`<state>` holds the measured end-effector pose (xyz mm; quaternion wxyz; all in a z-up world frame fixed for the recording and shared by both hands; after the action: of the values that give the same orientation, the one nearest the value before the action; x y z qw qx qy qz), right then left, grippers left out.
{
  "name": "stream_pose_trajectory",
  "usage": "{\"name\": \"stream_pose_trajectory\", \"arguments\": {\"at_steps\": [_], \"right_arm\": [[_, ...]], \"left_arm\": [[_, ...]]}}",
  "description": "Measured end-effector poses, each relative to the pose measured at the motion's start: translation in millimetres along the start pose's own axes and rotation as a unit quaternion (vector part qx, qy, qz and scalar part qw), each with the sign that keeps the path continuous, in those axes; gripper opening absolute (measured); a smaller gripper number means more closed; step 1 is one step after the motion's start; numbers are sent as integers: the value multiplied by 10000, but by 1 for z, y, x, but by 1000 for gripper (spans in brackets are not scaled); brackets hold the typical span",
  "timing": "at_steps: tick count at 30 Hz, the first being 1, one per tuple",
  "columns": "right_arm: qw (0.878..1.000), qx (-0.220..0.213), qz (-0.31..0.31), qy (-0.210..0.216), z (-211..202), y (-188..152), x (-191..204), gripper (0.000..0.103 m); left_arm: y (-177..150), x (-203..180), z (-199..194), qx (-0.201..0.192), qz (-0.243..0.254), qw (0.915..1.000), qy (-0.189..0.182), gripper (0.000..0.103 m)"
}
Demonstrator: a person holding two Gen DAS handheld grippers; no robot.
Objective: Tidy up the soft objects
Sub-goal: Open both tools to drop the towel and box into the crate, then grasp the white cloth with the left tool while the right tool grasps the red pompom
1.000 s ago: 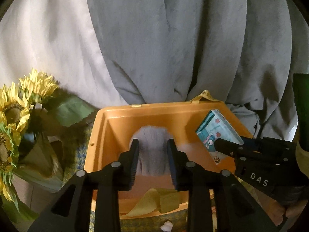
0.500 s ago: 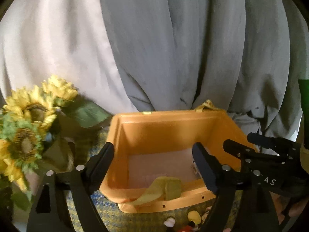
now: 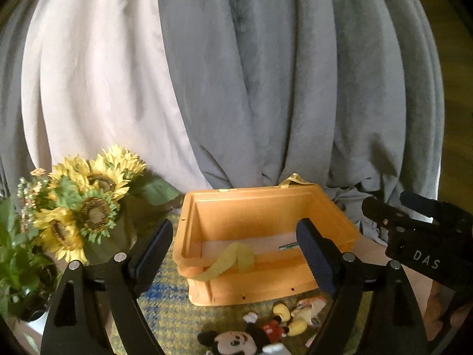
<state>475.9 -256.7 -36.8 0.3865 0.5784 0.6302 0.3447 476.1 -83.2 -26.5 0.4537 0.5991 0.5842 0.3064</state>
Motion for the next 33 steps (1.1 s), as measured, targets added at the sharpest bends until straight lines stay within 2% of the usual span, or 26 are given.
{"name": "stream_pose_trajectory", "arguments": {"at_steps": [10, 16, 23, 33], "right_arm": [[9998, -91, 156, -47, -51, -25, -5, 77], [9995, -140, 234, -131, -76, -41, -4, 77], [9991, -185, 282, -244, -98, -61, -2, 77], [9994, 61, 307, -167, -104, -101, -4, 77]], "left_arm": [[-15, -12, -52, -206, 59, 9997, -95, 86], [-35, -15, -75, -147, 52, 9998, -144, 86], [-58, -18, -91, -116, 129, 9998, -133, 86], [-98, -23, -99, 138, 256, 9996, -51, 85]]}}
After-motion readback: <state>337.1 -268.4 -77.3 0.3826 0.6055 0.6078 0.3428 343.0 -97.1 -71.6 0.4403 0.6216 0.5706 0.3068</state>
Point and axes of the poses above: each gripper's, at about its wrist camera, not at the fingertips, and z roughly the way its jaws point, x to its left, y to its top, the point moved 7 cm from there along z, roughly the way its jaws point, and after that the axes turned 12 degrees about -z, right-handed, at the moved point
